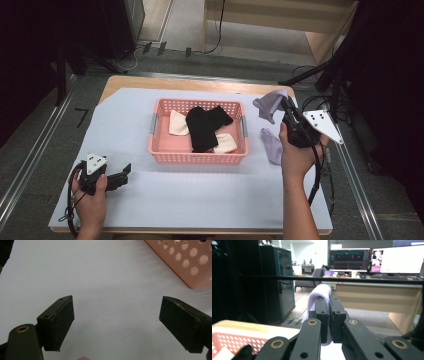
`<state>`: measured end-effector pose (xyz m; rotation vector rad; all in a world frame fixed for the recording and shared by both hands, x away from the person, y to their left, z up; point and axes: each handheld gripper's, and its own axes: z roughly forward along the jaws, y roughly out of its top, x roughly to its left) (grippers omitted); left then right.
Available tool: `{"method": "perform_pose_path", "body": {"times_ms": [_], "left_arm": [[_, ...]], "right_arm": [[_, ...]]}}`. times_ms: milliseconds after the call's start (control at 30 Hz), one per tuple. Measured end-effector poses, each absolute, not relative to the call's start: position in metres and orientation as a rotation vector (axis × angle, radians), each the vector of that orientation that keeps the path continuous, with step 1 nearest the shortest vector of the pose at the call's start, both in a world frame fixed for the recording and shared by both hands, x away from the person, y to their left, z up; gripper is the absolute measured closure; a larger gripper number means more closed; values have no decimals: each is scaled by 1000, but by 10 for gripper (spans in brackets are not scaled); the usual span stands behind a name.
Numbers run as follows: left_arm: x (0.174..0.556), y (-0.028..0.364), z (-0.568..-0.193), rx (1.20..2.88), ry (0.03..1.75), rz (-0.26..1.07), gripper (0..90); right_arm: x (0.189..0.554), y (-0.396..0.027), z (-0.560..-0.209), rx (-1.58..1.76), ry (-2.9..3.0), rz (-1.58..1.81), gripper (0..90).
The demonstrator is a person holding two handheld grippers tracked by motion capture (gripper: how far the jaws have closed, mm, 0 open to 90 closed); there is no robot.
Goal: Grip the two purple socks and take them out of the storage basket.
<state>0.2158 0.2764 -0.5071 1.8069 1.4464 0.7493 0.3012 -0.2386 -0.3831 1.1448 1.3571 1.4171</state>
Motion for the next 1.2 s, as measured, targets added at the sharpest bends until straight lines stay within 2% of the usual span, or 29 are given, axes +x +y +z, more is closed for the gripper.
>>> {"method": "perform_pose_path", "body": {"times_ms": [367,533,667,933,1100,1200], "left_arm": [[215,276,-507,1810,1445,749,137],[215,276,-507,1810,1445,749,137],[215,276,-507,1808,1445,750,137],[215,276,-507,1805,1443,758,137],[215,276,-507,1803,1443,759,137],[215,276,-507,1803,1443,760,137]], "right_arm": [[298,-262,-430,1292,1414,1327,857],[295,-273,-437,1367,1371,1386,684],[291,-277,-436,1367,1360,1421,610],[280,-278,-438,1315,1400,1454,521],[272,-279,-444,1321,1450,1411,371],[266,-281,-450,1318,1475,1387,332]]}}
